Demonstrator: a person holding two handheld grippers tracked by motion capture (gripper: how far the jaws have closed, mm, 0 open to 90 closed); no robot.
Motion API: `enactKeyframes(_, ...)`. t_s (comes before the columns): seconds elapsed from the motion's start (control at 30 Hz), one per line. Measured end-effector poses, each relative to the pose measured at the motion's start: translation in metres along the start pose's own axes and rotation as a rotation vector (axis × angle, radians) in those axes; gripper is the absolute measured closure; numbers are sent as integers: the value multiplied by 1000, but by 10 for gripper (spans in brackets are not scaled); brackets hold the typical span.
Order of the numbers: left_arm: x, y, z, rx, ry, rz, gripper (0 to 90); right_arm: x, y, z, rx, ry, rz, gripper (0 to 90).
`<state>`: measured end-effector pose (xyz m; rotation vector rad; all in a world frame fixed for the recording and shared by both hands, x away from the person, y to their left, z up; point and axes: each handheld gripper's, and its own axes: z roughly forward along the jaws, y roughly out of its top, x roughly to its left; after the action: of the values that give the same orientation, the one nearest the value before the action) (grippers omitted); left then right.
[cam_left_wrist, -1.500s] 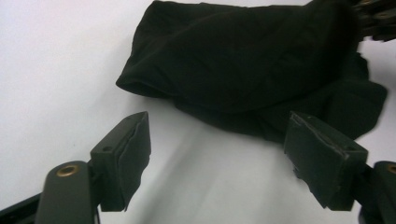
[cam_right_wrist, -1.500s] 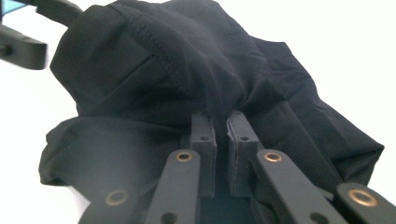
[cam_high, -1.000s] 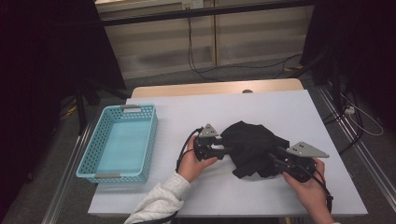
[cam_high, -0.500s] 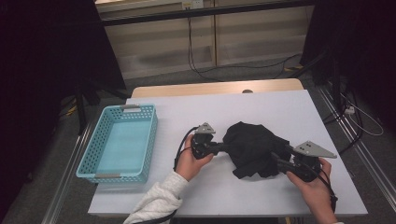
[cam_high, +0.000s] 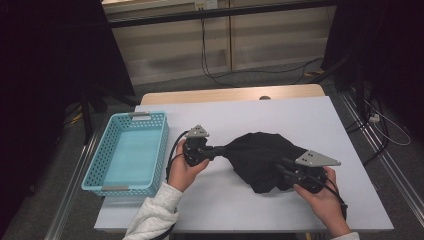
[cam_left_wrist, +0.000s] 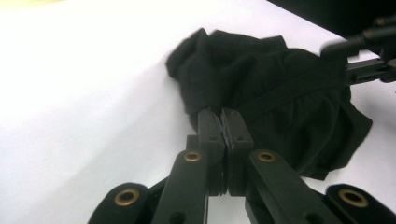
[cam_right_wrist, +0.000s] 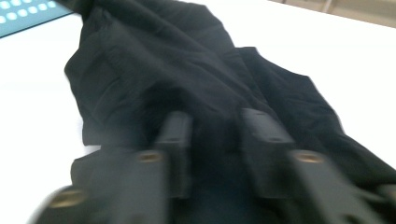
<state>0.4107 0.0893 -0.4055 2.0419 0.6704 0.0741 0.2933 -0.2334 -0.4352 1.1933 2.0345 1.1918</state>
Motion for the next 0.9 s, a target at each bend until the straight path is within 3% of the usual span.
enactKeyframes(0.03,2,0,-3,-1,6,0,884,0,0,0,0,0,0,751)
enactKeyframes(0.13,2,3,-11,-5,14,-6,885,-1,4,-1,-16,47,-7,879)
enactKeyframes(0.33,-3,11,-22,-36,9,15,886,-8,18,-16,-81,44,-1,887)
enactKeyframes(0.53,-19,18,-17,-32,-42,50,886,-23,36,-41,-165,0,-4,888)
enactKeyframes(0.7,-20,17,-9,-25,-40,54,886,-30,31,-38,-163,-11,27,887)
enactKeyframes(0.83,-9,13,-13,-35,-22,12,886,-29,20,-25,-125,9,38,872)
enactKeyframes(0.87,-5,13,-14,-30,-11,13,886,-28,18,-22,-116,9,31,853)
enactKeyframes(0.9,2,12,-19,-24,13,1,886,-27,17,-19,-101,10,34,766)
